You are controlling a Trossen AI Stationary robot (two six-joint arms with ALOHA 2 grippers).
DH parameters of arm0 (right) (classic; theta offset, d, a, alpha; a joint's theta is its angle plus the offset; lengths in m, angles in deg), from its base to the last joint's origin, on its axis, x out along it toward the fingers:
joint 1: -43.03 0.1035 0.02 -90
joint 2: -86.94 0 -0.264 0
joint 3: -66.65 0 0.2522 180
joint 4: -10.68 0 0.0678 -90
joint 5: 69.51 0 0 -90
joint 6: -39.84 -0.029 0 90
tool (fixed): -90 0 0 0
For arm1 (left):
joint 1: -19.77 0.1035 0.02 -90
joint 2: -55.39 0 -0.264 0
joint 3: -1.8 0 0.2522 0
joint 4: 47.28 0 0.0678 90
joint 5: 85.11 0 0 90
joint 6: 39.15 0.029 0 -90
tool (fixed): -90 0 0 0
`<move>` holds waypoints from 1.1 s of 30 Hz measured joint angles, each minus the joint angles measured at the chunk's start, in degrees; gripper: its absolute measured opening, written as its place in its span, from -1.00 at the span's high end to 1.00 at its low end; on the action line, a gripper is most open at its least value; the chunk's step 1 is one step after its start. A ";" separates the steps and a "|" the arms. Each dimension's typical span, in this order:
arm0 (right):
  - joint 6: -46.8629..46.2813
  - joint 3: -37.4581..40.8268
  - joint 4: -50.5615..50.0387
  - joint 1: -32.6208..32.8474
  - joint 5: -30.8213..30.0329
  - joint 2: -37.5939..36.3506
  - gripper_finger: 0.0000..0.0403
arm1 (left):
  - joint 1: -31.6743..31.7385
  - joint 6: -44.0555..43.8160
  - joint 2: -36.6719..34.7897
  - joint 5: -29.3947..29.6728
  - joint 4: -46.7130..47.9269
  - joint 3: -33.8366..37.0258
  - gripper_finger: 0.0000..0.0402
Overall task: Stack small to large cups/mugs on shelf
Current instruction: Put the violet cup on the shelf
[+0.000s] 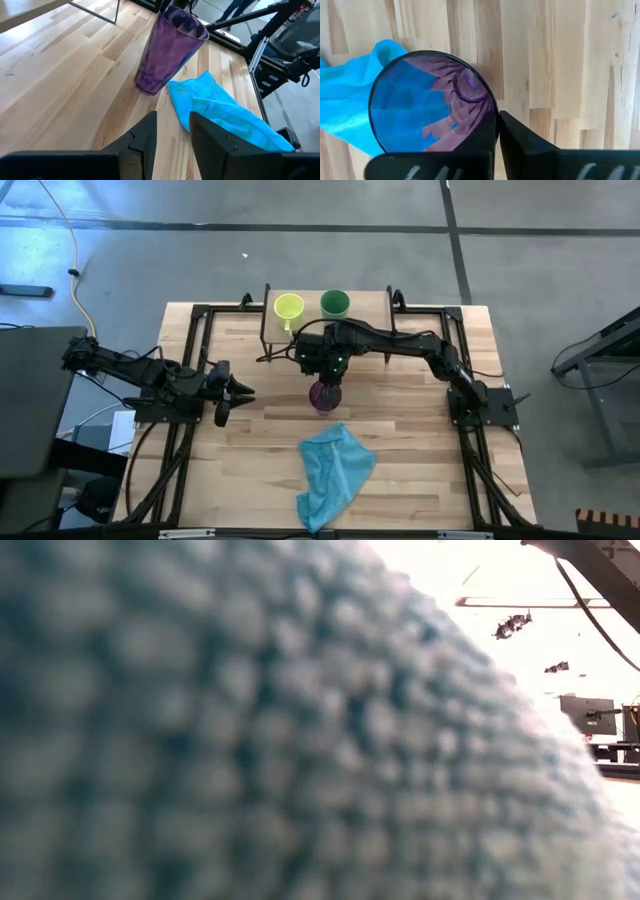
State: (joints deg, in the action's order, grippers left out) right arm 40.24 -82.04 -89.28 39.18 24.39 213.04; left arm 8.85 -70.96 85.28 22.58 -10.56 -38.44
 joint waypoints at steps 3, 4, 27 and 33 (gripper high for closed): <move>-0.32 0.00 0.00 0.00 0.00 0.00 1.00 | 0.00 -0.01 0.00 0.01 0.00 0.00 0.48; -0.42 0.00 0.00 0.00 0.00 -0.02 1.00 | 0.01 -0.01 0.00 0.00 0.00 0.00 0.48; -0.47 -0.02 -1.46 0.00 0.81 -0.31 1.00 | 0.01 -0.09 0.00 -0.01 -0.04 0.00 0.48; -0.61 -0.04 -1.35 -0.02 0.81 -1.65 1.00 | 0.01 -0.09 0.00 0.01 -0.04 0.00 0.48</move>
State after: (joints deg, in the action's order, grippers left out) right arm 39.63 -82.08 -90.63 39.15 25.20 211.39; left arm 8.87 -71.05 85.28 22.59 -10.60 -38.44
